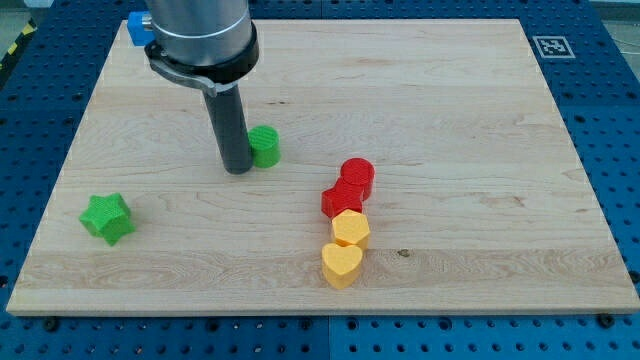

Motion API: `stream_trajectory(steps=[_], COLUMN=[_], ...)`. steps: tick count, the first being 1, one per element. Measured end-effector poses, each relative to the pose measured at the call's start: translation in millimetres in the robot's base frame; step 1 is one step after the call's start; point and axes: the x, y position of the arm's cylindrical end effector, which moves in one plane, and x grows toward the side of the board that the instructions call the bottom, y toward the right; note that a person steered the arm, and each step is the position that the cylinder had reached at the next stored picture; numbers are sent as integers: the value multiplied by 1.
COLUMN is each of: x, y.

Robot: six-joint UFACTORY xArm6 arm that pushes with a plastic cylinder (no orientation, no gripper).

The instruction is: Push the green circle towards the red circle

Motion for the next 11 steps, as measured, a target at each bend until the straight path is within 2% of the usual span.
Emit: stream_trajectory(steps=[2, 5, 6, 7, 11], x=[-8, -14, -27, -59, -46], y=[-16, 35, 31, 31, 69])
